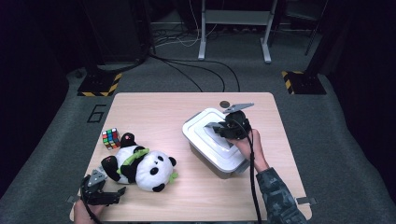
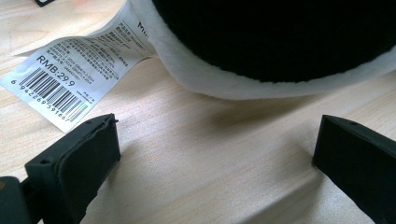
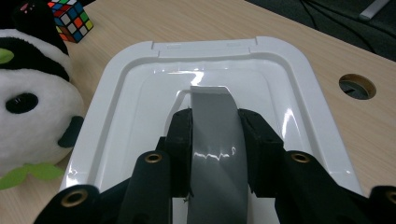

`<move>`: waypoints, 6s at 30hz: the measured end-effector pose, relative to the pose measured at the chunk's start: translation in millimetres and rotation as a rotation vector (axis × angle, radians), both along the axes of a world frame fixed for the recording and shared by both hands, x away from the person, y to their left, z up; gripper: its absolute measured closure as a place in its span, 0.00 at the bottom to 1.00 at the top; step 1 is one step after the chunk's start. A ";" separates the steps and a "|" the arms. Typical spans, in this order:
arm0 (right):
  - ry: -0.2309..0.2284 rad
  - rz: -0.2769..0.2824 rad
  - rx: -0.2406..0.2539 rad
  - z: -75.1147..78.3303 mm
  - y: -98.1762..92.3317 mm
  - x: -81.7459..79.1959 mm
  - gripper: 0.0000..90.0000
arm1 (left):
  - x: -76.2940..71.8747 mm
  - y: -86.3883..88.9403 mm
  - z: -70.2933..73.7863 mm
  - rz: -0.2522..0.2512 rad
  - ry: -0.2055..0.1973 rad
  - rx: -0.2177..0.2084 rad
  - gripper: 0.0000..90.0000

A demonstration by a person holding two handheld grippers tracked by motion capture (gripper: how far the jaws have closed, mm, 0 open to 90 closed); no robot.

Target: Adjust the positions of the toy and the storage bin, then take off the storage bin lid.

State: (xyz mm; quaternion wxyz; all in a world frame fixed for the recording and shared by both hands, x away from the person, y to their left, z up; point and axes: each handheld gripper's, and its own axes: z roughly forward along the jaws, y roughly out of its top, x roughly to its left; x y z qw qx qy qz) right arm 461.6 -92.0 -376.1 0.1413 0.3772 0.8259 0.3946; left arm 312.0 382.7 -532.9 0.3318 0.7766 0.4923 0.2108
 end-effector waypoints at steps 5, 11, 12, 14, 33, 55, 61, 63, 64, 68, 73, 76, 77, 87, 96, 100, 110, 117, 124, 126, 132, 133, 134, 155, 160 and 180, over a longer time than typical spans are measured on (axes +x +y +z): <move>-0.002 -0.016 0.006 -0.7 7.8 -1.9 0.74 | 0.0 0.0 0.0 0.000 0.000 0.000 0.00; -0.004 -0.021 0.019 -1.8 19.6 -2.5 0.74 | 0.0 0.0 0.0 0.000 0.000 0.000 0.00; -0.012 -0.015 0.017 -2.1 21.4 -2.0 0.74 | 0.0 0.0 0.0 0.000 0.000 0.000 0.00; -0.012 -0.013 0.013 -2.0 25.8 -2.4 0.74 | 0.0 0.0 0.0 0.000 0.000 0.000 0.00; -0.015 0.009 0.016 -2.6 52.0 0.9 0.74 | 0.0 0.0 0.0 0.000 0.000 0.000 0.00; -0.023 -0.002 0.023 -1.9 57.9 -1.0 0.74 | -0.2 0.3 0.6 -0.004 0.007 0.004 0.00; -0.040 0.002 0.023 2.6 57.6 -2.5 0.74 | -0.2 0.3 0.7 -0.004 0.008 0.004 0.00; -0.045 0.006 0.020 5.0 57.0 -2.4 0.74 | -0.2 0.3 0.6 -0.004 0.007 0.003 0.00; -0.044 0.007 0.020 6.3 56.7 -2.3 0.74 | -0.2 0.3 0.6 -0.004 0.007 0.003 0.00; -0.048 0.006 0.020 9.5 54.7 -3.4 0.74 | -0.1 0.0 0.0 -0.001 0.000 0.001 0.00; -0.050 0.009 0.027 15.5 50.6 -5.0 0.74 | -0.1 -0.1 0.0 0.000 0.000 0.000 0.00; -0.059 0.011 0.030 22.2 48.8 -8.1 0.74 | -0.2 0.3 0.7 -0.004 0.008 0.004 0.00; -0.061 0.008 0.031 23.6 48.4 -8.9 0.74 | -0.2 0.2 0.6 -0.003 0.006 0.003 0.00; -0.093 0.014 0.015 35.4 38.6 -13.7 0.74 | -0.2 0.3 0.7 -0.004 0.008 0.004 0.00; -0.114 -0.011 0.027 50.1 22.3 -18.2 0.74 | -0.1 -0.1 0.0 -0.001 0.000 0.000 0.00; -0.134 -0.021 0.032 58.1 13.5 -19.8 0.74 | -0.1 0.0 0.0 -0.001 0.000 0.000 0.00; -0.151 -0.060 0.037 69.5 -4.3 -20.6 0.74 | 0.0 -0.2 0.0 0.000 0.000 -0.001 0.00; -0.156 -0.098 0.040 71.9 -19.5 -17.8 0.74 | 0.0 -0.1 0.0 0.001 0.000 0.001 0.00; -0.157 -0.158 0.049 72.7 -38.2 -10.5 0.74 | 0.0 -0.2 0.0 0.001 -0.001 0.000 0.00; -0.157 -0.172 0.050 73.0 -43.2 -9.4 0.74 | 0.0 -0.2 0.0 0.001 0.000 0.000 0.00; -0.162 -0.215 0.057 73.9 -59.0 -6.6 0.74 | 0.0 -0.1 0.0 0.000 0.000 0.001 0.00; -0.161 -0.222 0.058 74.1 -61.7 -6.1 0.74 | 0.0 -0.1 0.0 0.001 0.000 0.001 0.00; -0.162 -0.229 0.057 74.2 -65.2 -5.5 0.74 | 0.0 -0.2 0.0 0.001 0.000 0.000 0.00; -0.135 -0.379 0.067 56.2 -112.7 8.6 0.74 | 0.0 -0.2 0.0 0.001 -0.001 0.000 0.00; -0.120 -0.413 0.067 48.5 -120.7 13.4 0.74 | 0.0 -0.1 0.0 0.001 0.000 0.000 0.00; -0.066 -0.512 0.039 13.6 -140.1 29.8 0.74 | -0.1 -0.1 0.0 0.001 0.000 0.001 0.00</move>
